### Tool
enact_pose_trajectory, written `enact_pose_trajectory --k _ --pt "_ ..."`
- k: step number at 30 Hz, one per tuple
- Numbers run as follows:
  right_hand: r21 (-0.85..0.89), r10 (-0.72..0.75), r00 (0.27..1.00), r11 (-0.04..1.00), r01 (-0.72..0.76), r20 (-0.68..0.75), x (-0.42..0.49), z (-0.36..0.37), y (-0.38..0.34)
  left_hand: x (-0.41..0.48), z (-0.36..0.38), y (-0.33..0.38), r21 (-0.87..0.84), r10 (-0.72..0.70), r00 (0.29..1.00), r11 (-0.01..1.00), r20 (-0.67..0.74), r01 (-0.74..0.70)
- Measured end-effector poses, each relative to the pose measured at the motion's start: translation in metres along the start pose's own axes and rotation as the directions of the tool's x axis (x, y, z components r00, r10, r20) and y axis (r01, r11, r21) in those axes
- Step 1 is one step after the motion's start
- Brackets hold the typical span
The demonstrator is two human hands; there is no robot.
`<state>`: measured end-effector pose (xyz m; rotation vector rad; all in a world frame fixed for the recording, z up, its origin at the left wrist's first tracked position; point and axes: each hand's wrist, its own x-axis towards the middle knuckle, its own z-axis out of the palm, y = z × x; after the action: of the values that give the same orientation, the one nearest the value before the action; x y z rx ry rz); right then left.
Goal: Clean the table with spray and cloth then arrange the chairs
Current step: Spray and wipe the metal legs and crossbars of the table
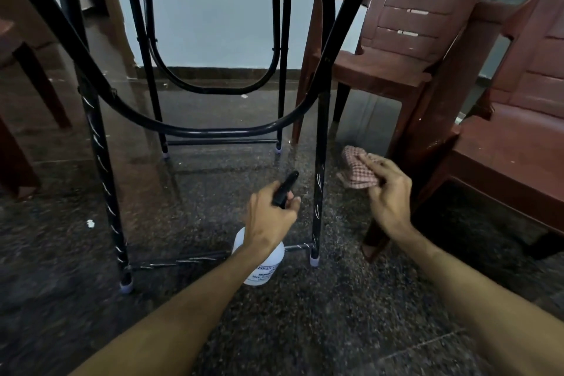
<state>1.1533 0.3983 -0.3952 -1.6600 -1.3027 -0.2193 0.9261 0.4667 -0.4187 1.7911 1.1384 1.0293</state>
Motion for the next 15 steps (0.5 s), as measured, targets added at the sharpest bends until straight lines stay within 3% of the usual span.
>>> enact_pose_trajectory --k 7,11,15 --pt "0.041 0.093 0.99 0.995 -0.089 -0.108 0.003 -0.014 -0.01 -0.018 0.017 -0.014 0.064 -0.092 0.995 0.994 0.031 0.09" --pt "0.074 0.09 0.991 0.994 -0.082 -0.102 0.005 -0.002 -0.018 -0.031 0.02 -0.027 0.161 -0.122 0.991 0.98 0.049 0.113" --pt "0.112 0.011 0.994 0.994 0.001 -0.107 0.009 0.012 -0.032 -0.039 0.018 -0.044 0.151 -0.115 0.99 0.983 0.085 0.102"
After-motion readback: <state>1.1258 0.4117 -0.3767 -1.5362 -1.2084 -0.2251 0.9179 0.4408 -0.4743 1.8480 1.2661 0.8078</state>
